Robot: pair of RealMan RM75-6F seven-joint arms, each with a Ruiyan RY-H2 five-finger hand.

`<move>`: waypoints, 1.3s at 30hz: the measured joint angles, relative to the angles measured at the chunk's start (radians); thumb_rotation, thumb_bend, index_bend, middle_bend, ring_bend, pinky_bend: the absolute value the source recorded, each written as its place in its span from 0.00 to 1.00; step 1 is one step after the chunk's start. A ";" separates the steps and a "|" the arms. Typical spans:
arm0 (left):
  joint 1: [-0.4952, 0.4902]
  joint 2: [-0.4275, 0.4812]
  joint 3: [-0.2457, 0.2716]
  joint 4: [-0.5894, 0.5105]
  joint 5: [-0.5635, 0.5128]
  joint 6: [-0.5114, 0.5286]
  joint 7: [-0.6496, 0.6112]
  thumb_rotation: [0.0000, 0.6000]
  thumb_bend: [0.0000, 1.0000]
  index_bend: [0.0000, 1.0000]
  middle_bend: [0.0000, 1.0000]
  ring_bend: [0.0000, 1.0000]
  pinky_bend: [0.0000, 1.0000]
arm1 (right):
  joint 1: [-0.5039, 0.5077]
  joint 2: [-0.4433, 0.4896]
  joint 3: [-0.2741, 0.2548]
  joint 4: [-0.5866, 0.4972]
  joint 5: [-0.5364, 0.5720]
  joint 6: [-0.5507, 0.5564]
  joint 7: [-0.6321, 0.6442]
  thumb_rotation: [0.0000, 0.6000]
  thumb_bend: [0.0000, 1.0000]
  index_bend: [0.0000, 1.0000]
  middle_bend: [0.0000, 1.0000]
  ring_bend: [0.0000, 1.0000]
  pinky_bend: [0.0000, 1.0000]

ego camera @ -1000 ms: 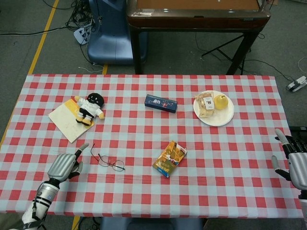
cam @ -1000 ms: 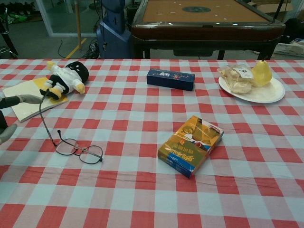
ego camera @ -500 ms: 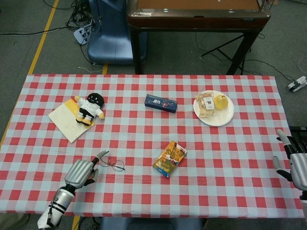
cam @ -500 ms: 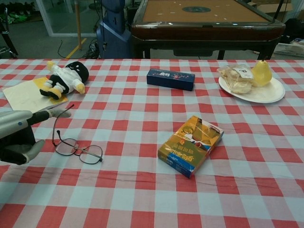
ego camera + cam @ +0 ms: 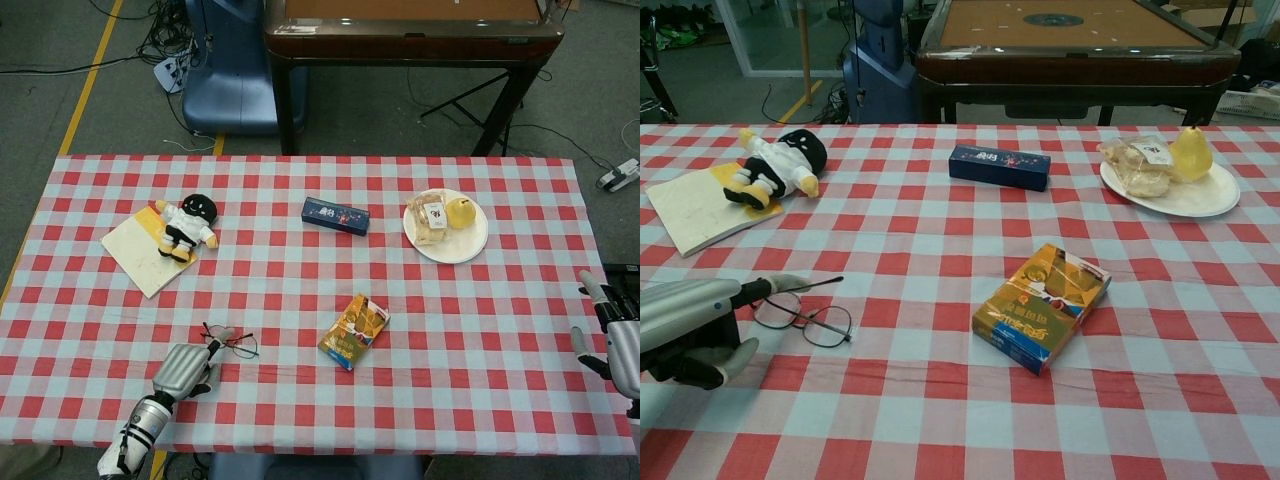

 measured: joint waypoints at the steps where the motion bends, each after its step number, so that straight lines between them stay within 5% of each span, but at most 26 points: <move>1: 0.000 -0.003 0.002 0.007 -0.003 -0.003 0.002 1.00 0.66 0.07 1.00 0.98 0.97 | 0.000 0.000 0.000 0.000 0.000 0.000 0.000 1.00 0.44 0.01 0.24 0.16 0.18; 16: 0.013 -0.033 0.019 0.038 -0.004 -0.005 -0.005 1.00 0.66 0.07 1.00 0.98 0.97 | 0.000 0.002 0.002 -0.005 -0.002 0.002 -0.002 1.00 0.44 0.01 0.24 0.16 0.18; 39: 0.067 0.055 0.053 0.011 0.070 0.062 -0.038 1.00 0.66 0.07 1.00 0.98 0.97 | 0.007 -0.001 0.002 -0.005 -0.006 -0.006 -0.006 1.00 0.44 0.01 0.24 0.16 0.18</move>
